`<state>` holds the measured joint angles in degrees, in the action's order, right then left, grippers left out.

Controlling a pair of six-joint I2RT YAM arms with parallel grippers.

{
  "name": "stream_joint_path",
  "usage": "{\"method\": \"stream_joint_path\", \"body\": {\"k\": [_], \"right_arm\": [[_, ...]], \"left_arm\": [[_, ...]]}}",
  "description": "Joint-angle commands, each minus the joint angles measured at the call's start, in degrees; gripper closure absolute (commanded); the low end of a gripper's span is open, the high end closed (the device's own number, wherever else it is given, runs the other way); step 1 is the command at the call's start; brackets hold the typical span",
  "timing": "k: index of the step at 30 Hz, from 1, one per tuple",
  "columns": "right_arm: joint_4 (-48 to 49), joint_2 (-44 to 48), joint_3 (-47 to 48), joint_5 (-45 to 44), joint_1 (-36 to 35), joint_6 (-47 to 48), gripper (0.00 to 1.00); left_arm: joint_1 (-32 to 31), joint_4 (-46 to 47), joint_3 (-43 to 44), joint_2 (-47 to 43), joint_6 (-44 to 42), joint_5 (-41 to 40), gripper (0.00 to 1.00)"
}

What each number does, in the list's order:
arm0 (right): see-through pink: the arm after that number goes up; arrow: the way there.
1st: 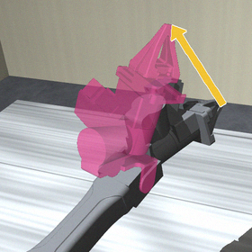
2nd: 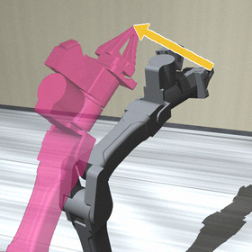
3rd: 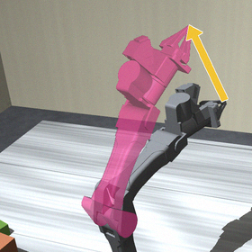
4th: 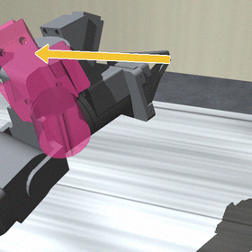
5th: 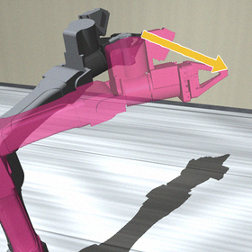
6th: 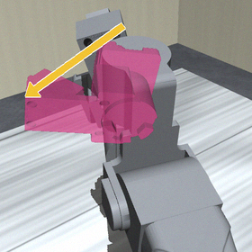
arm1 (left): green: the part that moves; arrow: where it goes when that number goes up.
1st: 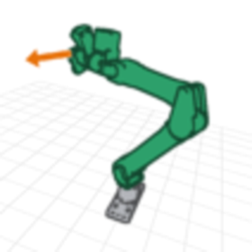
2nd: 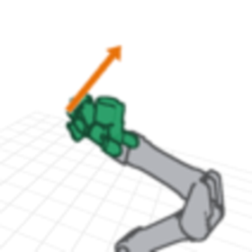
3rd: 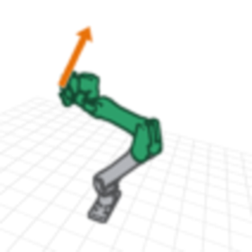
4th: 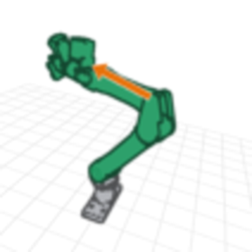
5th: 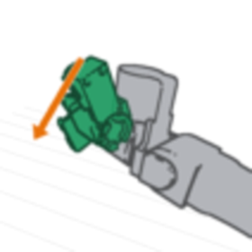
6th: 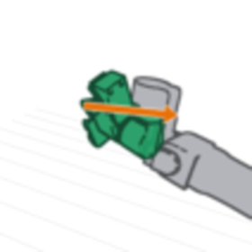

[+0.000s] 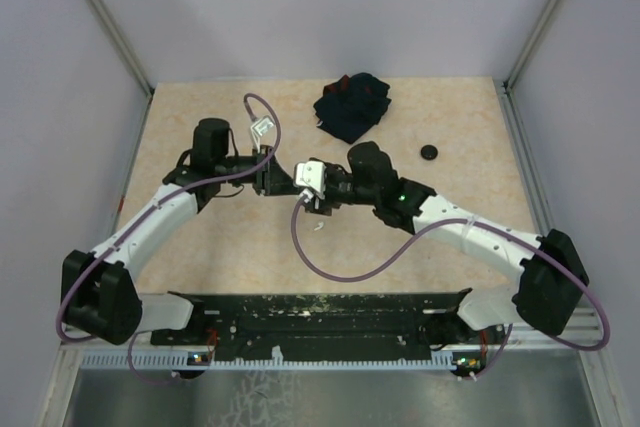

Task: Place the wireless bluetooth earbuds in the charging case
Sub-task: Pick up the charging case at the center of the board.

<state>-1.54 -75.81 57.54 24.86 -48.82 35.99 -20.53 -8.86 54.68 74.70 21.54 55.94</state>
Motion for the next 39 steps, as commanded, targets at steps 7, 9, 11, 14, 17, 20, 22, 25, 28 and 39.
{"method": "stream_joint_path", "body": {"k": [7, 9, 11, 14, 17, 20, 22, 25, 28, 39], "right_arm": [[-2.9, 4.4, 4.7, -9.8, -0.5, -3.6, 0.23], [-3.9, 5.5, 4.5, -10.2, 0.0, -6.1, 0.20], [-3.2, 6.6, 4.1, -8.6, 1.2, -11.0, 0.17], [-0.4, 7.7, 3.3, -3.0, 5.2, -20.3, 0.17], [5.3, 8.3, 1.1, 2.7, 8.3, -30.5, 0.19], [13.3, 8.8, -1.9, 2.8, 9.2, -40.8, 0.24], [18.7, 8.2, -3.7, 2.6, 9.2, -47.4, 0.28], [30.9, 7.0, -8.4, 3.9, 9.2, -58.0, 0.30], [42.1, 5.6, -12.5, 3.8, 9.2, -64.9, 0.30], [66.7, -1.7, -15.4, 6.8, 9.3, -79.5, 0.37]], "left_arm": [[-0.1, 1.7, -1.3, -4.3, -3.8, -8.4, 0.99], [-0.1, 2.5, -2.0, -5.8, -3.8, -11.4, 0.99], [-0.1, 5.1, -3.6, -7.9, -2.6, -14.0, 0.99], [-0.1, 11.5, -7.1, -11.9, 0.0, -17.6, 0.99], [-0.1, 17.9, -10.0, -15.7, 2.0, -21.0, 0.99], [-0.1, 21.9, -12.0, -18.8, 3.4, -23.4, 0.99], [-0.1, 25.0, -13.5, -20.6, 4.8, -24.7, 0.99], [-0.1, 30.3, -15.9, -23.0, 7.5, -26.4, 0.99], [-0.1, 34.7, -17.6, -24.0, 10.5, -27.1, 0.99], [-0.1, 49.0, -20.8, -23.1, 21.9, -23.5, 0.98]]}}
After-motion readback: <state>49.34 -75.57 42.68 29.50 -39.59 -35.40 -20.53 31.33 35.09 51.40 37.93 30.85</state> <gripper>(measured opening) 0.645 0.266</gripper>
